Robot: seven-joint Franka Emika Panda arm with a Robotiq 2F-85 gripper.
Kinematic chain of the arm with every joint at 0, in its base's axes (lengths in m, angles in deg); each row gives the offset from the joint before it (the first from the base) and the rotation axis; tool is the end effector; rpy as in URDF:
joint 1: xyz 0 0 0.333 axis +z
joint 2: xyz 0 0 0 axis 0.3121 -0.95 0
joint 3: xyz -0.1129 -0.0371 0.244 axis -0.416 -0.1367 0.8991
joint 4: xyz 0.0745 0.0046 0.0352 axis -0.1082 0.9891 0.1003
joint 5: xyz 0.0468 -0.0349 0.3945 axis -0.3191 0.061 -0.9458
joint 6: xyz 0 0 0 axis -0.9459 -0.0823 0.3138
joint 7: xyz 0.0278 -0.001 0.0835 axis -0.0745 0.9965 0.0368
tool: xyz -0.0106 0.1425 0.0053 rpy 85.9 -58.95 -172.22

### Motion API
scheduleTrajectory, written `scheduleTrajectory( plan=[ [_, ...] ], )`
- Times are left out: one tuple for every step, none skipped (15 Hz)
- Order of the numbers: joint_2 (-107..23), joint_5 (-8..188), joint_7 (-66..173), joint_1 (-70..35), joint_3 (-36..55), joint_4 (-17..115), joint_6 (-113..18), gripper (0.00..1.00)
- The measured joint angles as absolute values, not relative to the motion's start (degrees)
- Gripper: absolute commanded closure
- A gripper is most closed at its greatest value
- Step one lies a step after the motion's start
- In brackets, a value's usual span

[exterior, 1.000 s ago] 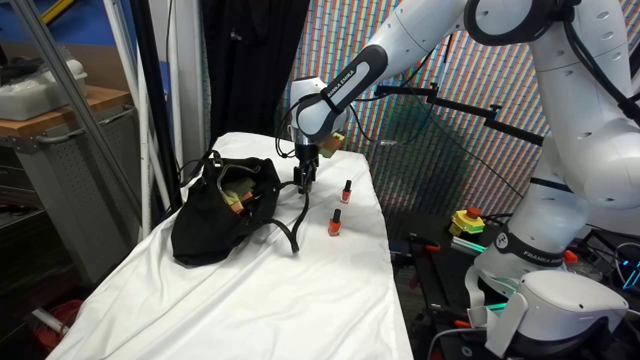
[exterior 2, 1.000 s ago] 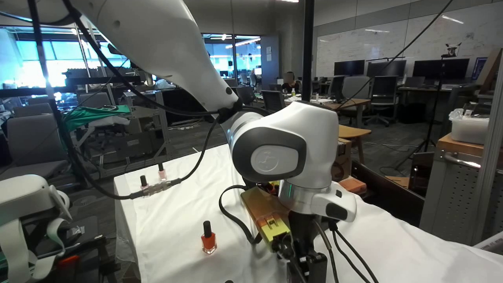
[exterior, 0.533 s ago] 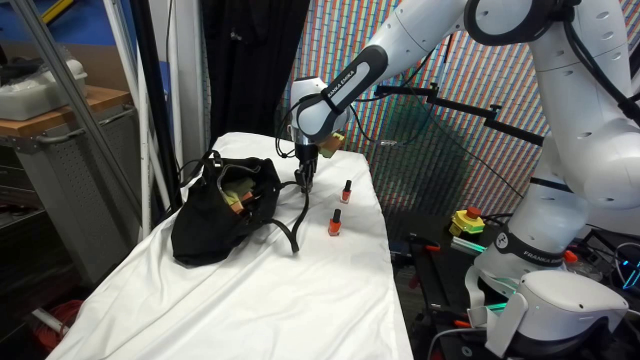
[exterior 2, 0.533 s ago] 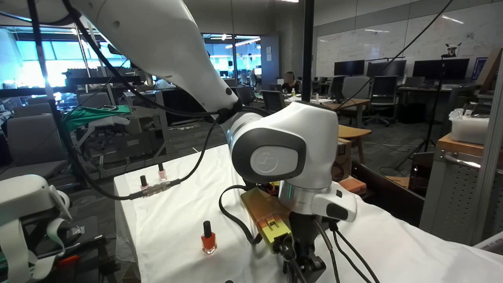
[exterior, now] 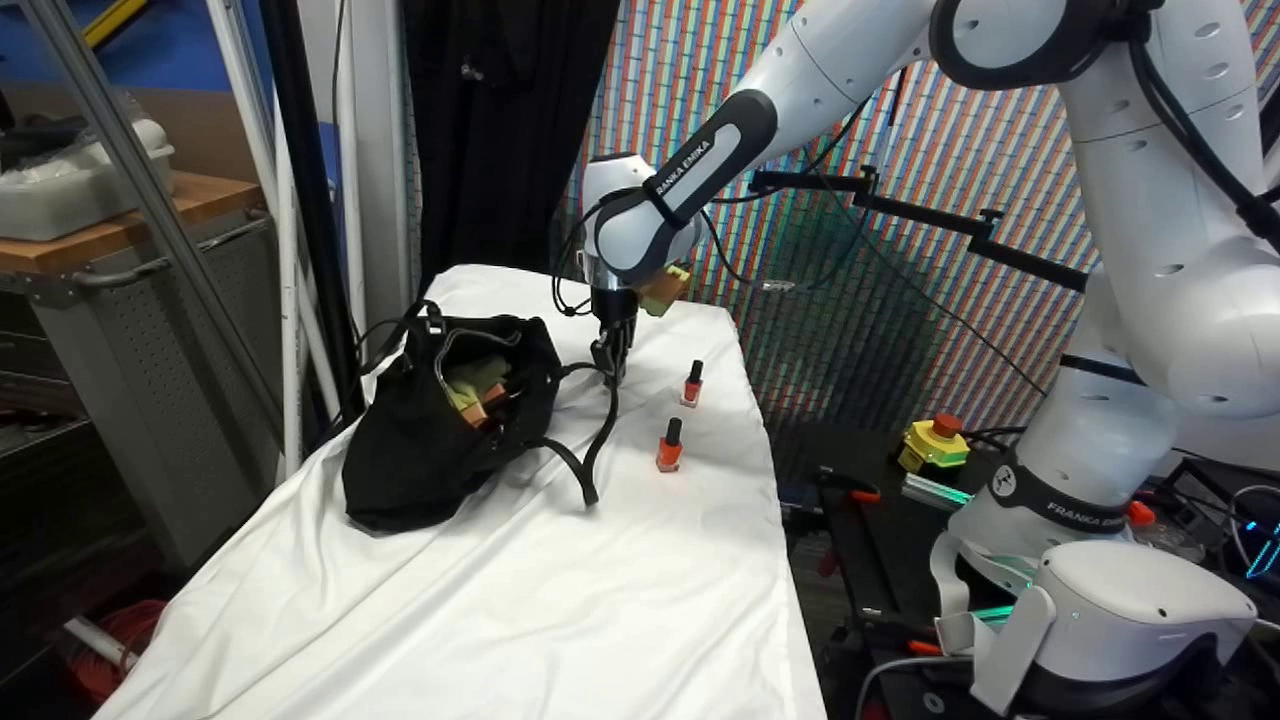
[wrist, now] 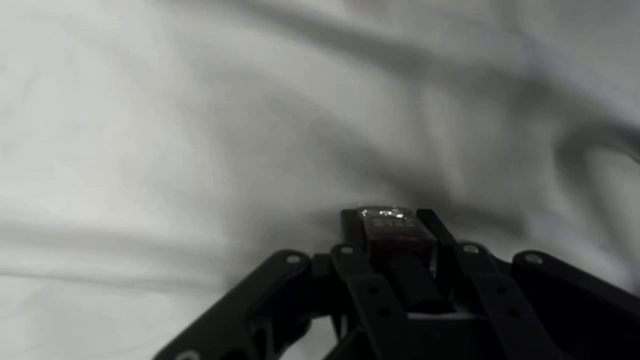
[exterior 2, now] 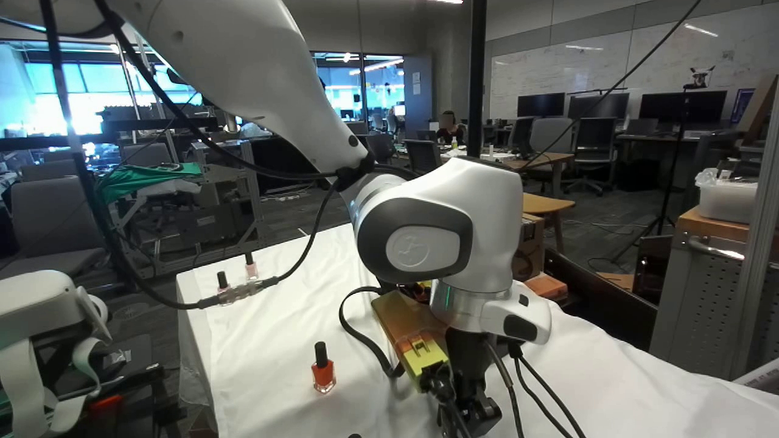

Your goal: Pick up all the nail polish on the table and put them in the bag

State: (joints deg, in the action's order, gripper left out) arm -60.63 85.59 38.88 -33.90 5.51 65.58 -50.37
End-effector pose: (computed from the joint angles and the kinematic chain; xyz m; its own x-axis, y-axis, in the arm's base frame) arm 0.5428 -0.2392 0.0953 0.9678 -0.2257 -0.1114 -0.2222 -0.9741 0.0426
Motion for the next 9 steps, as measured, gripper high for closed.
scheduleTrajectory(
  plan=[
    [-60.33, 85.64, 38.89, -33.83, 5.5, 65.96, -50.02, 0.84],
    [-59.94, 85.8, 38.96, -33.71, 5.48, 66.37, -49.29, 0.84],
    [-59.33, 86.16, 39.06, -33.51, 5.43, 66.86, -48.55, 0.84],
    [-58.35, 86.79, 39.22, -33.14, 5.31, 67.5, -47.61, 0.84],
    [-57.09, 87.58, 39.53, -32.69, 5.21, 68.19, -46.71, 0.84],
    [-55.62, 88.65, 40.04, -32.13, 5.1, 68.96, -46.09, 0.84],
    [-53.92, 89.87, 40.68, -31.41, 5.01, 69.81, -45.74, 0.84],
    [-52.18, 91.2, 41.42, -30.57, 4.98, 70.66, -45.48, 0.84],
    [-50.51, 92.45, 42.16, -29.65, 4.97, 71.37, -45.18, 0.84]
  ],
)
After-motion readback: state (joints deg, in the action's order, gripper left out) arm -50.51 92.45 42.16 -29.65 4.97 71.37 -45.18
